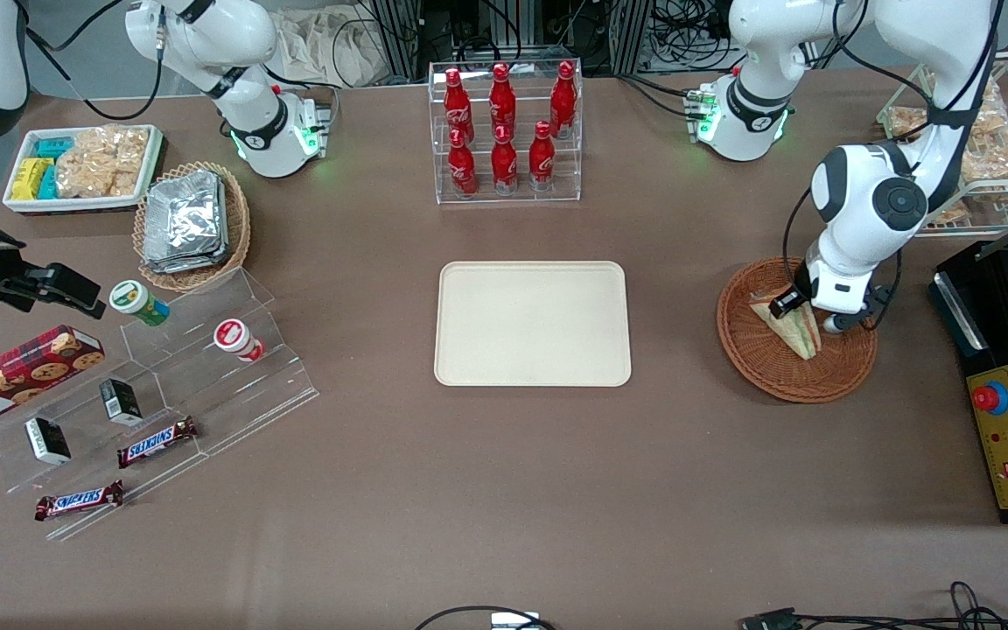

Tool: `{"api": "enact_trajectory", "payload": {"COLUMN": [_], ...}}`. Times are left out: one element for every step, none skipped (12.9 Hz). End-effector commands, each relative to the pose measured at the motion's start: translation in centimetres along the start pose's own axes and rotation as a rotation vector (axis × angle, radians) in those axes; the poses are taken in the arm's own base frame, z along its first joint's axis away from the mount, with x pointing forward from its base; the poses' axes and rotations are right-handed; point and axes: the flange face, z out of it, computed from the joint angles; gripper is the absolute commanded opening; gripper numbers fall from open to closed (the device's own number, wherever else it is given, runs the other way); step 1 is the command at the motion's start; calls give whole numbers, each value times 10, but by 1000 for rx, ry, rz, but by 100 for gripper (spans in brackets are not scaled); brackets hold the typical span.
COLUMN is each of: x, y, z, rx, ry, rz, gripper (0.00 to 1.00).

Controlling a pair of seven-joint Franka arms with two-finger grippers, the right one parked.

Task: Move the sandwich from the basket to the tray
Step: 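Close the left gripper on the wrapped sandwich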

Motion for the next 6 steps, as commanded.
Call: {"api": "enact_trajectory", "payload": {"x": [0, 4, 7, 11, 18, 26], "y": [5, 6, 7, 9, 13, 17], "z": [-15, -25, -37, -50, -68, -86], "rx": [6, 6, 4, 8, 18, 34], "ry": [15, 25, 39, 44, 38, 14], "rz": [29, 44, 78, 123, 161, 202], "gripper": [0, 0, 0, 0, 0, 0]}}
